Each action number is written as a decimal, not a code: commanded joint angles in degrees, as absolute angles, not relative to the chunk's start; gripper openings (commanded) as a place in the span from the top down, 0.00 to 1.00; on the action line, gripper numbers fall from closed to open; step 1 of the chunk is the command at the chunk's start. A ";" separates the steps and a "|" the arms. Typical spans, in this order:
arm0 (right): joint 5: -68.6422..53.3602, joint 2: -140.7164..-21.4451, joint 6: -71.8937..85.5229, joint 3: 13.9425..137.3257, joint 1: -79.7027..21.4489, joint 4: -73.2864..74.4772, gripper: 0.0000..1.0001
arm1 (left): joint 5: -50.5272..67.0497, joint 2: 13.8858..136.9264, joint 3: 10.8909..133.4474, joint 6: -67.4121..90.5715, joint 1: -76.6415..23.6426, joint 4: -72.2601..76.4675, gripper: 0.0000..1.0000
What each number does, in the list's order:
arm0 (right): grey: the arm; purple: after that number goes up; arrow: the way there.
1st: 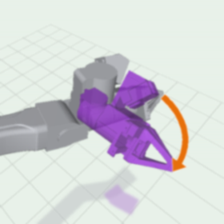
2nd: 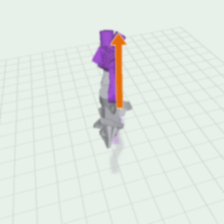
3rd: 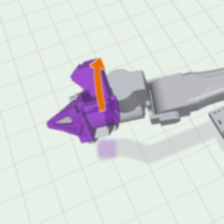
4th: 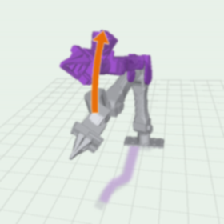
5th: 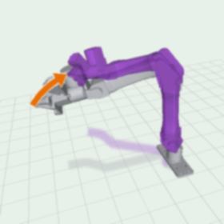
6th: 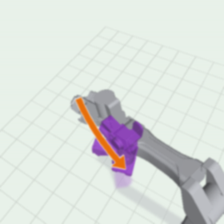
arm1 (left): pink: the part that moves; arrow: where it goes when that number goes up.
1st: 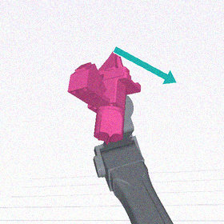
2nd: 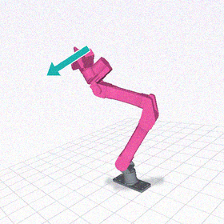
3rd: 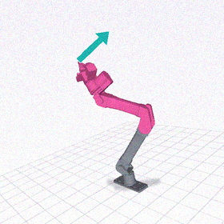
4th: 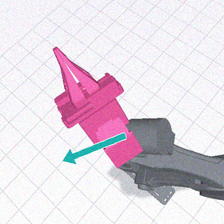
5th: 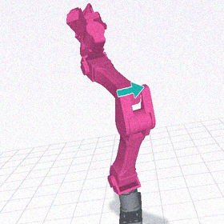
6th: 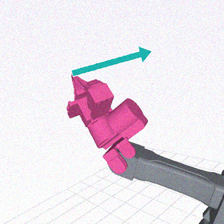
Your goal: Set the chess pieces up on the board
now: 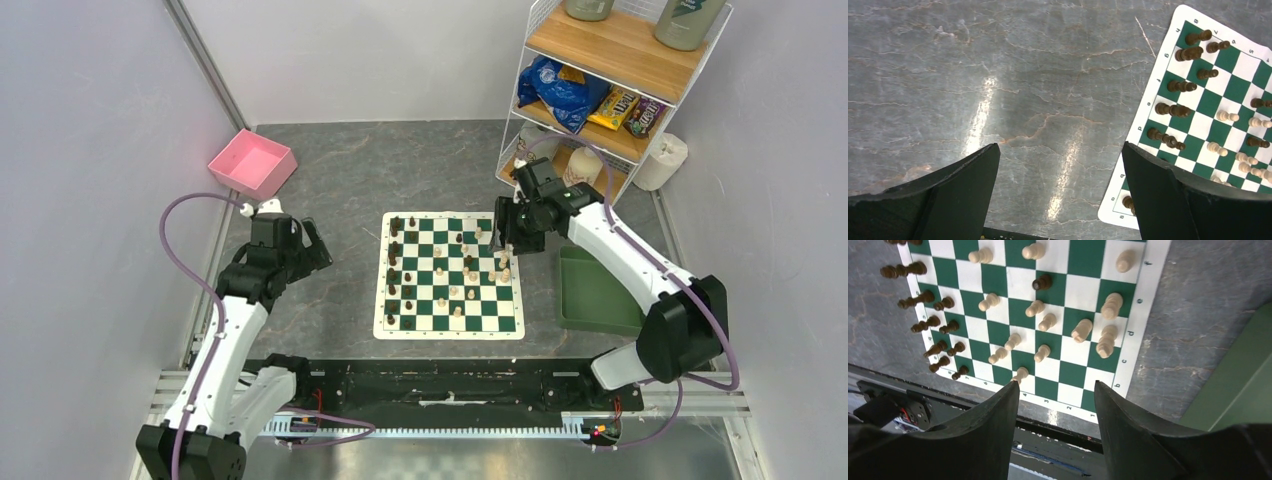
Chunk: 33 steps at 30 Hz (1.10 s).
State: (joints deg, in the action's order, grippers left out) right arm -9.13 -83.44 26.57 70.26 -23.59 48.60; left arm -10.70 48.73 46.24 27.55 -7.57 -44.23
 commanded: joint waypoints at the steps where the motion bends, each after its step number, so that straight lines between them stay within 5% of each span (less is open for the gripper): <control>1: -7.10 -84.63 26.18 70.58 -27.08 47.90 0.38 | -5.58 50.74 46.85 28.47 -7.56 -41.58 0.00; 16: -0.35 -93.82 23.29 75.15 -30.89 48.94 0.56 | -1.60 55.52 48.87 27.16 -7.60 -40.61 0.00; 33: 5.43 -109.28 23.19 92.46 -30.10 48.69 0.46 | -2.43 54.78 48.78 26.76 -7.55 -40.74 0.00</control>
